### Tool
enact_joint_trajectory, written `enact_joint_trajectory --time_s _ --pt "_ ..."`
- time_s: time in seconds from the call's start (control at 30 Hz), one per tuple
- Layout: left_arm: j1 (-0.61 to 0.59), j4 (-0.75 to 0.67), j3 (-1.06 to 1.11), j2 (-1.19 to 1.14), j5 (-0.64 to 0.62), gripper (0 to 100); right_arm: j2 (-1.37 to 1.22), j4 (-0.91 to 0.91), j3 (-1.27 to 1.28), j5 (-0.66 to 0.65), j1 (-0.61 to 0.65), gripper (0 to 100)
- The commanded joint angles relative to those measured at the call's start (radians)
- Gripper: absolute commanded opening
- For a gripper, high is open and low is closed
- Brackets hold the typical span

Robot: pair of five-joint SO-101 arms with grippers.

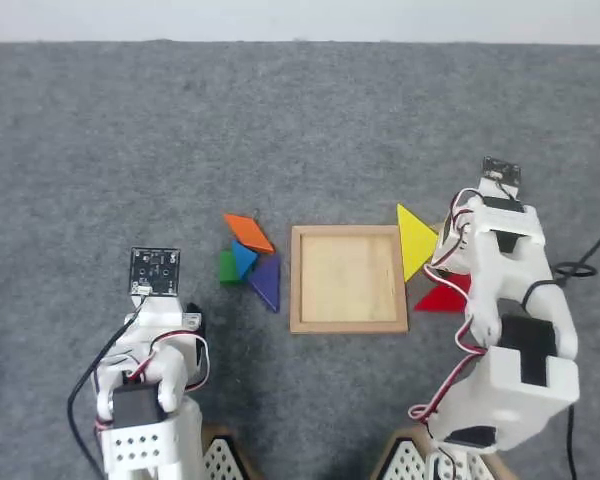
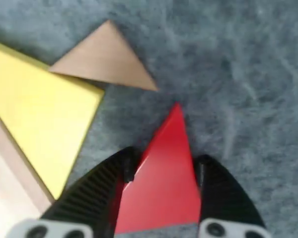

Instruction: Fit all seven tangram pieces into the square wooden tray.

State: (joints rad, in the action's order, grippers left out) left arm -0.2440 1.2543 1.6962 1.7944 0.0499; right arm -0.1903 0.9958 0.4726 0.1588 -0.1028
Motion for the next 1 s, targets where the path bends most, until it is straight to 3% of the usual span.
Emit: enact_joint_trajectory --time_s 0.0,0.57,0.73,0.97 --pt "-0.002 0.006 -0.012 0.023 -0.011 10 -0.013 -0.005 -0.044 -0.028 -0.021 15.2" --pt "-0.002 0.006 -0.012 0.023 -0.011 10 -0.022 0.186 -0.342 -0.092 -0.203 15.1" --pt "-0.002 0.006 -0.012 0.023 -0.011 10 0.015 0.277 -0.272 -0.121 -0.140 15.4" --pt "-0.002 0.006 -0.012 0.023 -0.011 10 0.239 0.139 0.084 -0.129 0.021 15.4"
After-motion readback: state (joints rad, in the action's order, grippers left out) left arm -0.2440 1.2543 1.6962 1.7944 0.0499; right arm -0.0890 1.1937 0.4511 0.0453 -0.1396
